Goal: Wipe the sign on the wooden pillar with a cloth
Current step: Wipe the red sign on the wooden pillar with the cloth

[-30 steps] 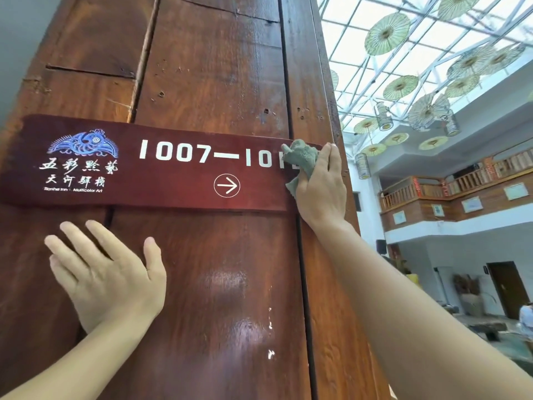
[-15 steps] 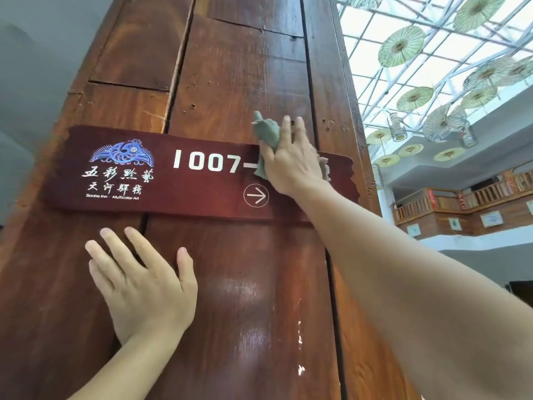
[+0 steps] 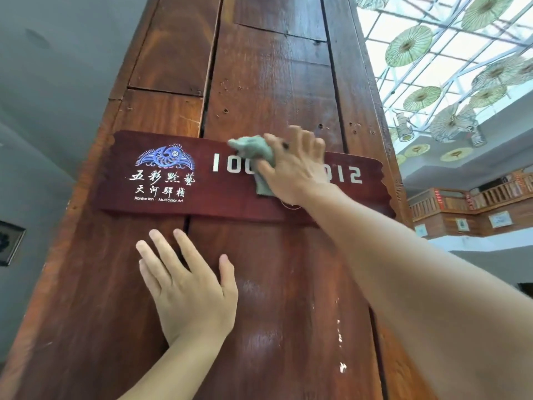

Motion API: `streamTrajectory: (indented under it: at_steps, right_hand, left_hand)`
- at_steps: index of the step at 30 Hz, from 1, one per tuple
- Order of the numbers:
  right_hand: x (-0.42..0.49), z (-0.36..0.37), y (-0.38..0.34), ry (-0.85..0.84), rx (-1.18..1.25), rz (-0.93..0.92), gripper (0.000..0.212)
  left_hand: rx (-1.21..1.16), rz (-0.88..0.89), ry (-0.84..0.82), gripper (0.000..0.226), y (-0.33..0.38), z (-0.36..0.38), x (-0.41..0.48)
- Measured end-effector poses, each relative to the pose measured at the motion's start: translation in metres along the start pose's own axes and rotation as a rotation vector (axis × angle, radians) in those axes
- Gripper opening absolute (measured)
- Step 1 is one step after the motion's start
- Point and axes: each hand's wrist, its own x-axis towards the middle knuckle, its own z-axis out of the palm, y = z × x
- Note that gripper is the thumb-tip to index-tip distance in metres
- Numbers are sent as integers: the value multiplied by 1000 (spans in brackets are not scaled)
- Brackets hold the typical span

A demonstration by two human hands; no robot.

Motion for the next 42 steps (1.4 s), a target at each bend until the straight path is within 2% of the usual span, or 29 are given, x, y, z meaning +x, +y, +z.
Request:
streamTrajectory:
  at_steps: [4,8,12,17,19,21,22,24,27,35,42]
  right_hand:
    - [-14,-8,55,-13,-38,306,60]
    - [-14,-7,41,13,50,403,56]
    - [1,-5,-25,-42,180,289,53]
    - [18,5,-141,-16,172,96,72]
    - [22,7,-176,-6,188,75,77]
    - [26,9,-191,17,186,65,77]
    - [26,9,-192,32,179,56,76]
    - [25,11,-184,77,165,12,70]
    - [20,14,-158,123,160,-17,64]
    - [-4,11,-54,91,102,106,71]
    - [-23,5,42,31,44,313,73]
  left_hand:
    - [-4,41,-68,82,-8,-6,-2]
    - [-7,78,-84,81,-12,-13,-4]
    - [27,87,-118,79,-9,-20,-5]
    - [-15,113,-267,75,-17,-35,-2]
    - [-58,183,-317,74,-35,-41,-1]
    - [-34,315,-278,67,-55,-46,2]
    - [29,368,-261,75,-64,-50,4]
    - [103,456,-240,84,-76,-51,8]
    - [151,509,-196,69,-85,-45,11]
    - [178,529,-190,71,-89,-39,10]
    - [190,545,-186,70,-88,-40,10]
